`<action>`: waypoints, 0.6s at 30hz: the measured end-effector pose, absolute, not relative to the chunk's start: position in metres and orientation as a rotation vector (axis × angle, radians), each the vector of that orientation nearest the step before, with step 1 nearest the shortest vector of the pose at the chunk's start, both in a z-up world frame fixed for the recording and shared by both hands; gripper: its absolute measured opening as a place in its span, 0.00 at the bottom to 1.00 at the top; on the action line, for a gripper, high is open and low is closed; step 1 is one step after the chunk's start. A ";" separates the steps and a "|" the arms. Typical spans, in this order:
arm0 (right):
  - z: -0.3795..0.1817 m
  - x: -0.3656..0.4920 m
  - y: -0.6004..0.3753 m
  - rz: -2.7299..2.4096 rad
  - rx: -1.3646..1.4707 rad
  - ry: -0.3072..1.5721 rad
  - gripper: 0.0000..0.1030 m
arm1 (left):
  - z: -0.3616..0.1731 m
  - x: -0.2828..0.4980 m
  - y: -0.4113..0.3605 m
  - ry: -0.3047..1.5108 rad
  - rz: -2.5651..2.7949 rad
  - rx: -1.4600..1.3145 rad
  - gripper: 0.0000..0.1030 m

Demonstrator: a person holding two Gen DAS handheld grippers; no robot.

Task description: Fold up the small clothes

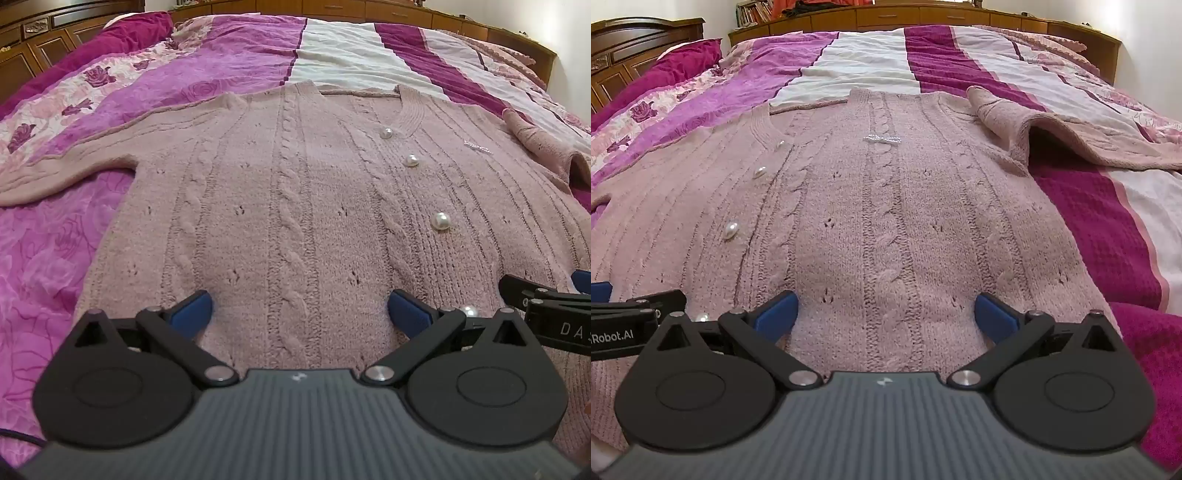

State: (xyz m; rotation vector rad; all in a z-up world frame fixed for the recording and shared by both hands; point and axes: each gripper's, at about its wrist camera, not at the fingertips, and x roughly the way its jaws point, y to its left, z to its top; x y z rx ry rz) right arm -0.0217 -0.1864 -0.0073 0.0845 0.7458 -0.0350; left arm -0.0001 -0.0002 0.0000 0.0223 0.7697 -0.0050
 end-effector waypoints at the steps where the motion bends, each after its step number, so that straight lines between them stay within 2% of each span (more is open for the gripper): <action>1: -0.007 -0.021 -0.186 -0.035 0.084 0.749 1.00 | 0.000 0.000 0.000 0.771 -0.005 0.022 1.00; 18: -0.008 -0.022 -0.186 -0.039 0.073 0.749 1.00 | 0.000 0.000 0.000 0.770 -0.006 0.021 1.00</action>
